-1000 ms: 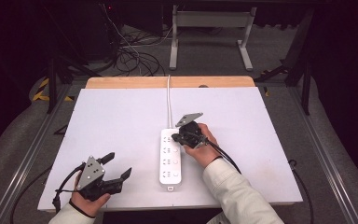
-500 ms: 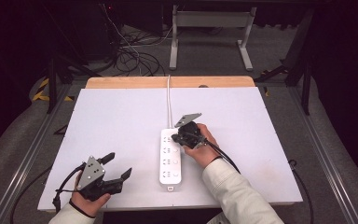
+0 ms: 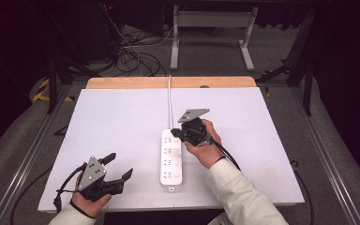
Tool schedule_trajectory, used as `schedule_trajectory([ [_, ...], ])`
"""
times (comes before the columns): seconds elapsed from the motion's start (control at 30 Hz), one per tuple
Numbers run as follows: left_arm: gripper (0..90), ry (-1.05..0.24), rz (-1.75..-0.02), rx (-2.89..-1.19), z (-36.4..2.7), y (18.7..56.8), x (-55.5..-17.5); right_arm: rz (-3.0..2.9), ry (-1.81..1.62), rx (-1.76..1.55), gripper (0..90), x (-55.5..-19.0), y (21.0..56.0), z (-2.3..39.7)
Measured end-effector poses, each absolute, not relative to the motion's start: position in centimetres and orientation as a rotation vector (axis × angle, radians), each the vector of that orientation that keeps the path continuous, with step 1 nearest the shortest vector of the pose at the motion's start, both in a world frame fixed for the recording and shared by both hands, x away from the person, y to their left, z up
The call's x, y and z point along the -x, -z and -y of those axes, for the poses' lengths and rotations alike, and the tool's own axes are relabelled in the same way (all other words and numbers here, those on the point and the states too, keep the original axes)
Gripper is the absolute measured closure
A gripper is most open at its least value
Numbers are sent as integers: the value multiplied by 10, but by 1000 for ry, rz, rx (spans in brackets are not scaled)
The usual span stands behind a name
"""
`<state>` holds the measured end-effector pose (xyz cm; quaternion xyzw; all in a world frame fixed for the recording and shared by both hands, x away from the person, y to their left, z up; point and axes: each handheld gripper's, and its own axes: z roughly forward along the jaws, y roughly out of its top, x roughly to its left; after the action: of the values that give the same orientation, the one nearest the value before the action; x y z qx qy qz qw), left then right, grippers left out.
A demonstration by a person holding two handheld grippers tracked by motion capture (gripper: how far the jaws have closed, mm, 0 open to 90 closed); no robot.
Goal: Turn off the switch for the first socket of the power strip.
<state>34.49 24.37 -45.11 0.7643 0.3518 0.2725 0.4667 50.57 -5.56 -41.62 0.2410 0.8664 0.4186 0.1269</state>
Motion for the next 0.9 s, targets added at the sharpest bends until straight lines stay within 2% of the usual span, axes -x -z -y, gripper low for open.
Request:
schedule_trajectory([
  [0.3, 232, -666, -862, -1875, -243, 451, -346, -2494, -1263, -653, 897, -496, 399, 58],
  [0.33, 232, -665, -861, -1876, -244, 451, -346, -2492, -1274, -647, 830, -496, 398, 59],
  [0.43, 232, -664, -867, -1871, -243, 452, -345, -2481, -1289, -642, 729, -496, 397, 60],
  [0.63, 232, -668, -867, -1873, -243, 451, -345, -2458, -1311, -610, 571, -491, 391, 64],
  [0.73, 232, -670, -864, -1875, -243, 451, -346, -2433, -1324, -590, 415, -488, 387, 67],
  [0.9, 232, -666, -868, -1874, -243, 452, -346, -2429, -1337, -568, 315, -483, 380, 73],
])
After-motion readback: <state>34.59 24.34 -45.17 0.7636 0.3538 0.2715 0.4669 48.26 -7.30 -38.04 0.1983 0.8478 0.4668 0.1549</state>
